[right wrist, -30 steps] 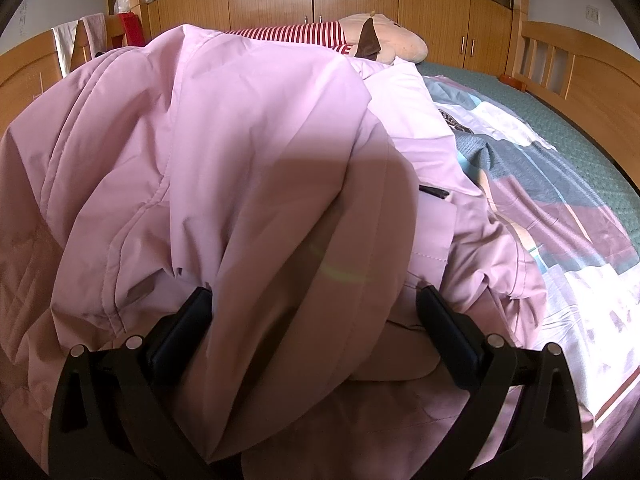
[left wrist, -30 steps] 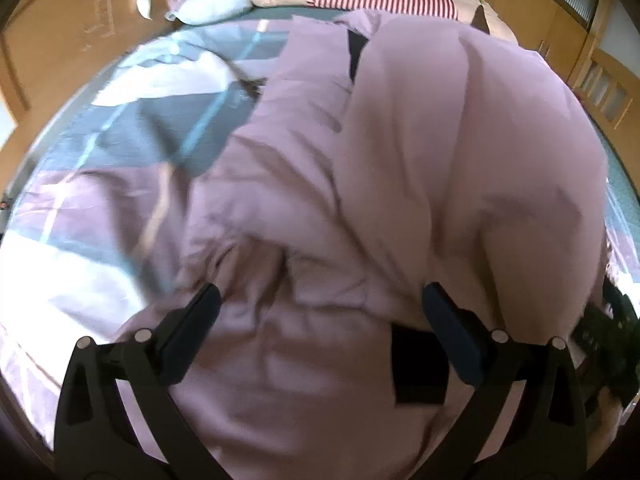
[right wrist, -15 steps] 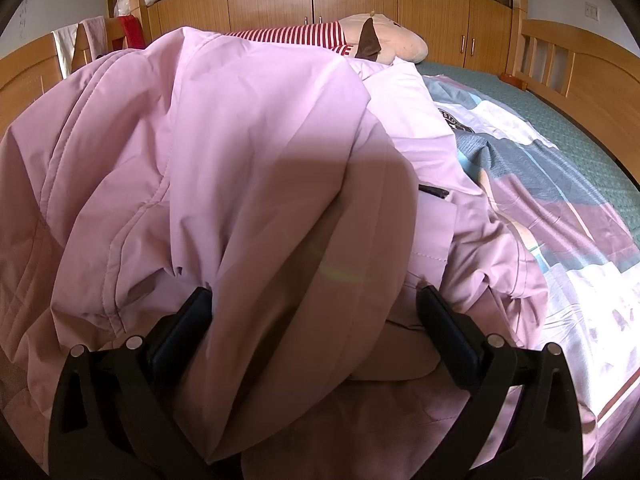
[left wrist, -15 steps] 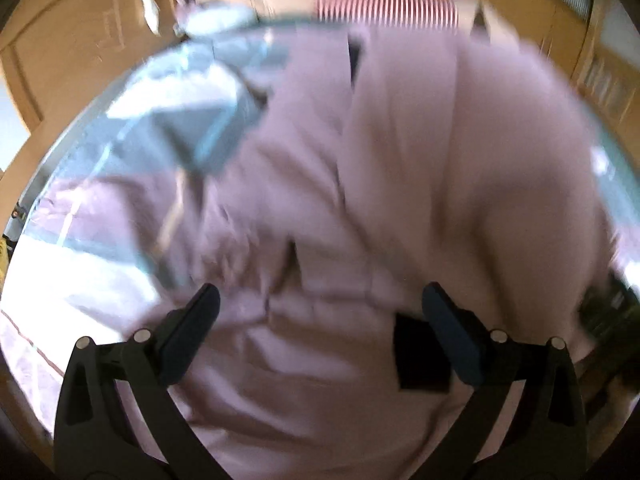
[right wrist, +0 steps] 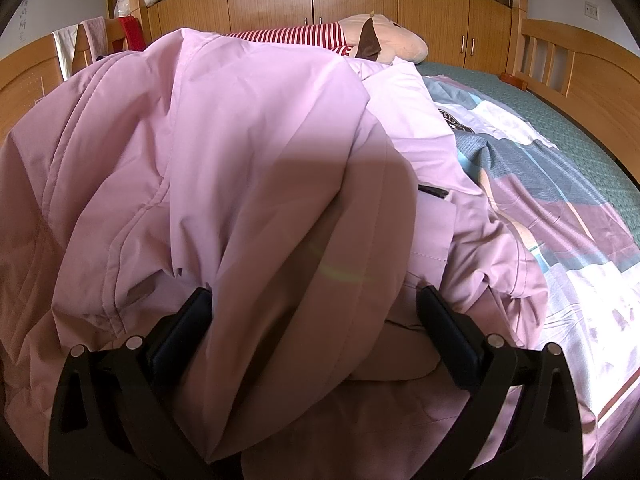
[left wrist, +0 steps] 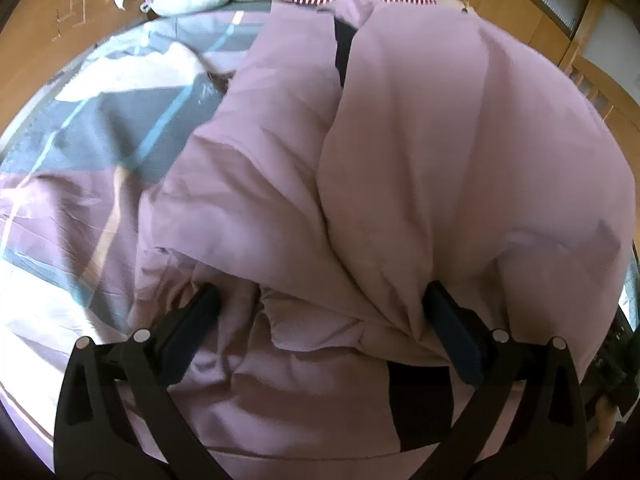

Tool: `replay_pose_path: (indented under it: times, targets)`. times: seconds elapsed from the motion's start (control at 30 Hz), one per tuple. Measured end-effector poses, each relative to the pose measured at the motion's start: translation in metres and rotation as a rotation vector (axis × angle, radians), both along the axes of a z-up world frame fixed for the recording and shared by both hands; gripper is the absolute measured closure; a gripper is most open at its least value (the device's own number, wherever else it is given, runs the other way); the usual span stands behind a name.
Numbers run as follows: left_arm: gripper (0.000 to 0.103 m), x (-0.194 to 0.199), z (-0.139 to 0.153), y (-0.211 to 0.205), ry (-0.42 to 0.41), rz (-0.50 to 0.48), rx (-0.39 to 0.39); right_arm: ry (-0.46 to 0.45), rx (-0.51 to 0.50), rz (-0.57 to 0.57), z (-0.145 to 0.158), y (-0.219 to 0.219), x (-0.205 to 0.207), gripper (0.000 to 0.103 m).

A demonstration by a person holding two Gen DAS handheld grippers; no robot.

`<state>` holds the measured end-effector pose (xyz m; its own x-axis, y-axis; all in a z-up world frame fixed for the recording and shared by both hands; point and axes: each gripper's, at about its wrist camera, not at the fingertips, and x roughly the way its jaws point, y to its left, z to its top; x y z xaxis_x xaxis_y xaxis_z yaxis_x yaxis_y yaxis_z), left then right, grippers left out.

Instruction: Fold large clothes

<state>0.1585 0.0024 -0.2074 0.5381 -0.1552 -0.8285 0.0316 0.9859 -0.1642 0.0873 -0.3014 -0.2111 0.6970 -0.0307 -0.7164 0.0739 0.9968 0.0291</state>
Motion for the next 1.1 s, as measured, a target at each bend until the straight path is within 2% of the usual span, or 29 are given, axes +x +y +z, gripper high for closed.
replay_pose_path:
  times: [0.13, 0.17, 0.23, 0.33, 0.43, 0.47, 0.53, 0.63, 0.67, 0.73, 0.8, 0.87, 0.9, 0.97, 1.03, 1.1]
  targets:
    - [0.002, -0.023, 0.033, -0.004, -0.205, -0.005, 0.037, 0.000, 0.002, -0.001, 0.000, 0.000, 0.001, 0.001]
    - [0.002, -0.025, 0.036, -0.007, -0.217, -0.013, 0.051, -0.001, 0.003, -0.001, 0.000, 0.000, 0.000, 0.001]
    - [0.002, -0.021, 0.030, -0.013, -0.183, -0.026, 0.088, -0.001, 0.005, -0.001, -0.001, 0.000, 0.000, 0.001]
    - [0.002, -0.008, 0.004, -0.013, -0.076, -0.021, 0.129, -0.002, 0.006, -0.001, -0.001, 0.000, 0.000, 0.001]
    - [0.002, -0.001, 0.005, -0.002, -0.039, -0.003, 0.062, 0.003, 0.008, -0.003, -0.001, 0.000, 0.002, 0.001]
    - [0.002, -0.003, 0.009, 0.002, -0.052, 0.008, 0.044, 0.009, 0.003, -0.007, 0.001, 0.001, 0.002, 0.001]
    - [0.002, -0.010, 0.018, 0.006, -0.088, 0.030, 0.071, -0.021, 0.008, -0.009, 0.018, 0.005, -0.002, 0.001]
    - [0.002, -0.015, 0.023, 0.003, -0.100, 0.028, 0.124, -0.215, 0.102, 0.006, 0.073, 0.019, -0.012, 0.002]
    - [0.002, -0.014, 0.023, 0.002, -0.090, 0.033, 0.136, -0.241, 0.128, 0.018, 0.088, 0.026, -0.005, 0.002]
    - [0.002, -0.016, 0.022, 0.000, -0.080, 0.034, 0.151, -0.210, 0.176, 0.095, 0.111, 0.051, 0.027, 0.002]
    - [0.002, -0.013, 0.017, -0.002, -0.064, 0.029, 0.168, -0.171, 0.163, 0.168, 0.119, 0.079, 0.059, 0.004]
    - [0.002, -0.014, 0.015, -0.001, -0.032, 0.033, 0.138, -0.108, 0.044, 0.217, 0.110, 0.123, 0.102, 0.013]
    - [0.002, -0.012, 0.011, 0.003, -0.014, 0.037, 0.113, -0.076, 0.002, 0.220, 0.101, 0.134, 0.115, 0.014]
    - [0.002, -0.008, 0.006, 0.010, 0.018, 0.048, 0.065, 0.022, -0.127, 0.191, 0.061, 0.160, 0.156, 0.013]
    - [0.002, -0.006, 0.006, 0.011, 0.013, 0.049, 0.061, 0.055, -0.117, 0.184, 0.038, 0.163, 0.177, 0.009]
    - [0.002, -0.005, 0.005, 0.010, 0.007, 0.049, 0.066, 0.068, -0.103, 0.182, 0.034, 0.162, 0.186, 0.004]
